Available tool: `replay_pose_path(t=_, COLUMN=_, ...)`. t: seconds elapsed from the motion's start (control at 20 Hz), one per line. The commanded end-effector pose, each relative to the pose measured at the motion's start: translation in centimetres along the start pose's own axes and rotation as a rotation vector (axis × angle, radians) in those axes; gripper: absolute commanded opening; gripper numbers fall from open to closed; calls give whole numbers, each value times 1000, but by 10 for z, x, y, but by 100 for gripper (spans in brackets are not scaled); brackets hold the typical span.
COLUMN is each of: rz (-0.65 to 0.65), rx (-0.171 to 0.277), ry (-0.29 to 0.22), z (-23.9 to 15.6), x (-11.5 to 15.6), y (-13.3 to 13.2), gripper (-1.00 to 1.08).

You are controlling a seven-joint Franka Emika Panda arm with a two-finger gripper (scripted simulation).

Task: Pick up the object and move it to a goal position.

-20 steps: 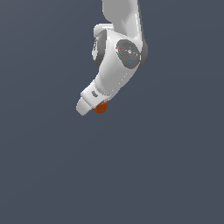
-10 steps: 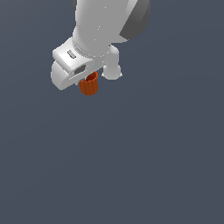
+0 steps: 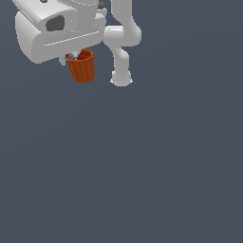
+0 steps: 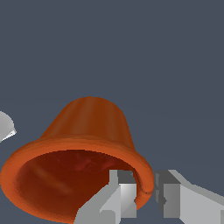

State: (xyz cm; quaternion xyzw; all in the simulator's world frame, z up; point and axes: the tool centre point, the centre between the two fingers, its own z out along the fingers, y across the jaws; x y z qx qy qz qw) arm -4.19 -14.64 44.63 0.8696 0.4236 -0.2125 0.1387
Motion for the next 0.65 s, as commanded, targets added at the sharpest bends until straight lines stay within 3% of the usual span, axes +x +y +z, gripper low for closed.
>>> replay_pose_path(t=0.0, rz=0, rx=-1, ry=-1, z=-11, x=-9, y=4, gripper=-100)
replay_pose_path(t=0.6, rz=-1, rx=-2, ry=-2, z=-28, x=-24, y=13, gripper=-100)
